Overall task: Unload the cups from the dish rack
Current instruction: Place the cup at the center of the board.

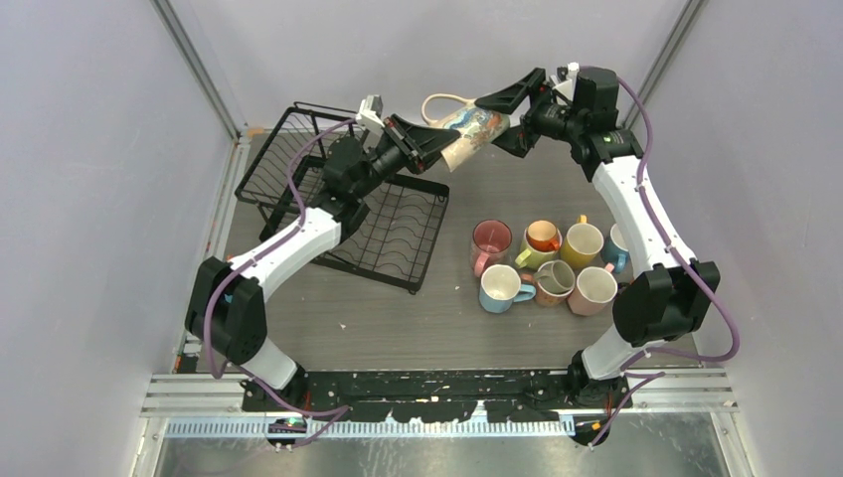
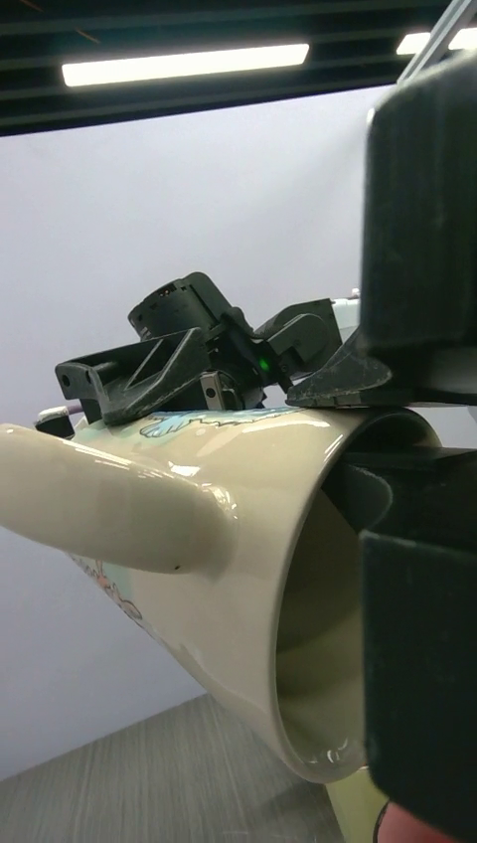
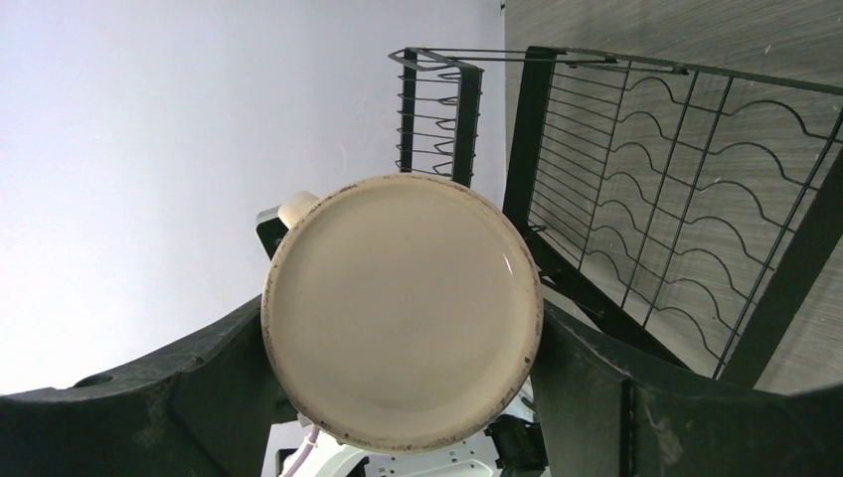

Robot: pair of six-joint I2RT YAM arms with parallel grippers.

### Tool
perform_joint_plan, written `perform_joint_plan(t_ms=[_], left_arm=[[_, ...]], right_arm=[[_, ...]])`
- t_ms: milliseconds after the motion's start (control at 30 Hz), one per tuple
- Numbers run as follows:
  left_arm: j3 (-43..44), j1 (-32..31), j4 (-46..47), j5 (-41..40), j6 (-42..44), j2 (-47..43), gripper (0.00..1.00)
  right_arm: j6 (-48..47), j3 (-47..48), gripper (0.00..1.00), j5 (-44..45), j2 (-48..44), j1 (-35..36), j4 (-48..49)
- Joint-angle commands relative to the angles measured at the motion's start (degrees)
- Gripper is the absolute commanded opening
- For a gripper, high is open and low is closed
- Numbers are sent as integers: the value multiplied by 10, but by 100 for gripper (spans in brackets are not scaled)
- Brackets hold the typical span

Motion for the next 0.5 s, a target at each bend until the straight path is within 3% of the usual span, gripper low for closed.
perform_joint_plan(t_ms=[0,67,133,367,467], left_arm=[[48,-10,-39,8,21,-22,0],[57,-11,-80,2,44,-29,0],[61,-12,-95,-4,63,-33,0],[81,-14,-90,-3,88,-32,0],[82,-16,-89,-4,94,-35,0]], right_arm=[[5,8,6,-27,-45,3,65],[-5,5,7,-21,-49,3,56],[-17,3,15,-16,-54,2,43],[-35,-11,74,3,-67,3,33],[-42,-13,89,12,-71,3,30]])
